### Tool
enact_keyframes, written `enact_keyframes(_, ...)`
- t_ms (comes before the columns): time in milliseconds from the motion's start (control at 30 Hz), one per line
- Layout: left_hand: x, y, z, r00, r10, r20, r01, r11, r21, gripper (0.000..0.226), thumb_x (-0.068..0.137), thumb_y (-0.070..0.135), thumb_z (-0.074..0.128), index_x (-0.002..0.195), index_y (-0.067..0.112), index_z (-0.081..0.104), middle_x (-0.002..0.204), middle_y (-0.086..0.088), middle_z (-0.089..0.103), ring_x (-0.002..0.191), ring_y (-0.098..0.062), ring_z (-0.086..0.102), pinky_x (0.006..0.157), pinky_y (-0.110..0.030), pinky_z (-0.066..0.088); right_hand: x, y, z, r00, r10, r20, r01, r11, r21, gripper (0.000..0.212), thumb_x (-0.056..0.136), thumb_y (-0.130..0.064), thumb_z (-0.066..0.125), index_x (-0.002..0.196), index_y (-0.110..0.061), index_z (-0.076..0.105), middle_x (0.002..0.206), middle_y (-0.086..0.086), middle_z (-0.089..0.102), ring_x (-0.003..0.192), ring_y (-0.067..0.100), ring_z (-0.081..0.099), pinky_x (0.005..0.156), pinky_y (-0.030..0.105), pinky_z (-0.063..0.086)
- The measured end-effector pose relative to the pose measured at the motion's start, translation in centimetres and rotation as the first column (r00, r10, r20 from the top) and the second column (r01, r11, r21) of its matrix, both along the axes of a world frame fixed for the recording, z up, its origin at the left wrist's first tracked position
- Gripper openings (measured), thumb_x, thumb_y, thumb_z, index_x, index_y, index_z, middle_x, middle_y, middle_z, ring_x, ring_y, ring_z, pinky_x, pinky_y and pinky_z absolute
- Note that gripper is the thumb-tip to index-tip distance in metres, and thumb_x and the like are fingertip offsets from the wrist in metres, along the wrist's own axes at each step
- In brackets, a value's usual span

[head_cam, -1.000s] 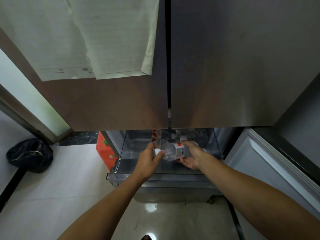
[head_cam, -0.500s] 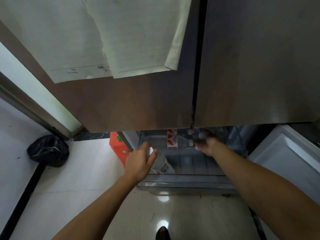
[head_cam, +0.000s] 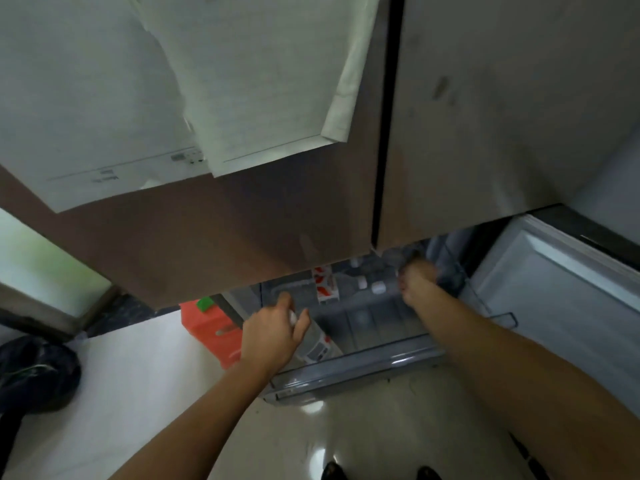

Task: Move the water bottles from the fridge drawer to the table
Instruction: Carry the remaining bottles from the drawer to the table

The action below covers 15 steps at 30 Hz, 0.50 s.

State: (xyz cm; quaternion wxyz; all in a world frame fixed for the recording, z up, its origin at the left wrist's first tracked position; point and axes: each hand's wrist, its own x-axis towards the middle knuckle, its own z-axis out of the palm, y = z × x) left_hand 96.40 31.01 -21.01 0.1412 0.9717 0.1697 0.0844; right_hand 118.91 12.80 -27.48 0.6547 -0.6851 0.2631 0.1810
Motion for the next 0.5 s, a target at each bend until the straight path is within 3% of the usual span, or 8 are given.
enact_keyframes(100, 0.7, -0.4, 0.5, 1.0, -0.019, -0.002, 0.019, 0.999, 0.039, 0.031, 0.093, 0.045, 0.048, 0.095, 0.014, 0.054, 0.076, -0.009, 0.067, 0.07, -0.032, 0.064, 0.059, -0.036, 0.05, -1.1, -2.5, 0.8, 0.99, -0.125, 0.058, 0.131, 0.985, -0.11, 0.06, 0.087, -0.044, 0.048, 0.122, 0.003, 0.058, 0.119, 0.022, 0.063, 0.082, 0.025, 0.055, 0.075, 0.039, 0.05)
enact_keyframes(167, 0.8, -1.0, 1.0, 0.999, -0.033, -0.009, 0.034, 0.997, 0.072, 0.029, 0.093, 0.043, 0.047, 0.095, 0.014, 0.054, 0.075, -0.01, 0.067, 0.071, -0.033, 0.064, 0.058, -0.035, 0.046, -2.9, -4.0, 3.3, 0.986, -0.103, 0.132, 0.129, 0.97, -0.204, 0.061, 0.082, -0.045, 0.049, 0.103, 0.012, 0.06, 0.097, 0.018, 0.064, 0.083, 0.029, 0.059, 0.073, 0.044, 0.049)
enact_keyframes(233, 0.6, -1.6, 1.3, 0.999, -0.049, -0.017, 0.05, 0.994, 0.098, 0.026, 0.092, 0.04, 0.046, 0.093, 0.015, 0.054, 0.074, -0.01, 0.067, 0.071, -0.034, 0.065, 0.058, -0.034, 0.043, -4.3, -5.5, 5.7, 0.983, 0.03, 0.184, 0.028, 0.952, -0.304, 0.043, 0.092, -0.031, 0.049, 0.094, 0.01, 0.062, 0.088, 0.018, 0.06, 0.087, 0.034, 0.06, 0.071, 0.038, 0.042)
enact_keyframes(333, 0.4, -2.7, 2.6, 0.999, -0.036, -0.015, 0.037, 0.988, 0.148, 0.025, 0.091, 0.038, 0.045, 0.096, 0.016, 0.055, 0.075, -0.008, 0.068, 0.07, -0.032, 0.065, 0.061, -0.034, 0.046, -5.2, -8.4, 8.1, 0.932, 0.228, 0.281, -0.078, 0.885, -0.459, 0.038, 0.095, -0.027, 0.047, 0.096, 0.006, 0.066, 0.1, 0.025, 0.065, 0.093, 0.038, 0.06, 0.071, 0.032, 0.036)
enact_keyframes(500, -1.6, -4.7, 6.3, 0.992, 0.086, 0.089, -0.101, 0.976, 0.191, 0.022, 0.091, 0.038, 0.047, 0.092, 0.017, 0.052, 0.069, -0.008, 0.066, 0.063, -0.032, 0.063, 0.059, -0.033, 0.049, -7.3, -11.5, 12.1, 0.771, 0.484, 0.414, -0.155, 0.773, -0.616, 0.03, 0.095, -0.029, 0.048, 0.091, -0.005, 0.066, 0.088, 0.014, 0.063, 0.076, 0.025, 0.052, 0.067, 0.03, 0.037)
